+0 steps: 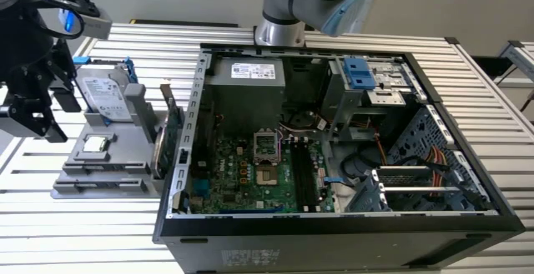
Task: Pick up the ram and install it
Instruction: 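Pick up the ram and move it above insertion slot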
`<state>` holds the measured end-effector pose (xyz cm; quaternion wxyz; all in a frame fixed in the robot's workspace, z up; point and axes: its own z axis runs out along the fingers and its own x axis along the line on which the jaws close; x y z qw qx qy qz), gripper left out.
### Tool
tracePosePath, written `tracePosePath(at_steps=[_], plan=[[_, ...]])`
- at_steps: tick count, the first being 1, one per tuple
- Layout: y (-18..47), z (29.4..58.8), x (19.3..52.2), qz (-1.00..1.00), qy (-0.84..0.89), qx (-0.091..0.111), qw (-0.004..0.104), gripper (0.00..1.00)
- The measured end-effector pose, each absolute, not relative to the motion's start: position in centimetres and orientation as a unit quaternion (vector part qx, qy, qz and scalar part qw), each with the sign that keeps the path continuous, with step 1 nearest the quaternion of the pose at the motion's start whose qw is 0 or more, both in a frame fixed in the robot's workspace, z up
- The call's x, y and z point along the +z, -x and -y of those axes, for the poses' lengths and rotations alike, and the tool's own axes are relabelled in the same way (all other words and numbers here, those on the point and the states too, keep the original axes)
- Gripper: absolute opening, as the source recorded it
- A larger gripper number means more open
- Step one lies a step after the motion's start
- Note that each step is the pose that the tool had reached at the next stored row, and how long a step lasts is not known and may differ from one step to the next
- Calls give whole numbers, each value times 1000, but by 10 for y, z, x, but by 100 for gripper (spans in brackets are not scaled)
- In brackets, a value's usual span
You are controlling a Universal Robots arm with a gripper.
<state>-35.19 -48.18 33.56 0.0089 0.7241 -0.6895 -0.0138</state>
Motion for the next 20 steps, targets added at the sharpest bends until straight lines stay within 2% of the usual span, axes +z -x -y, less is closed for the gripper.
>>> tracePosePath(at_steps=[20], plan=[[352,481,329,690,-724,-13,10,100]])
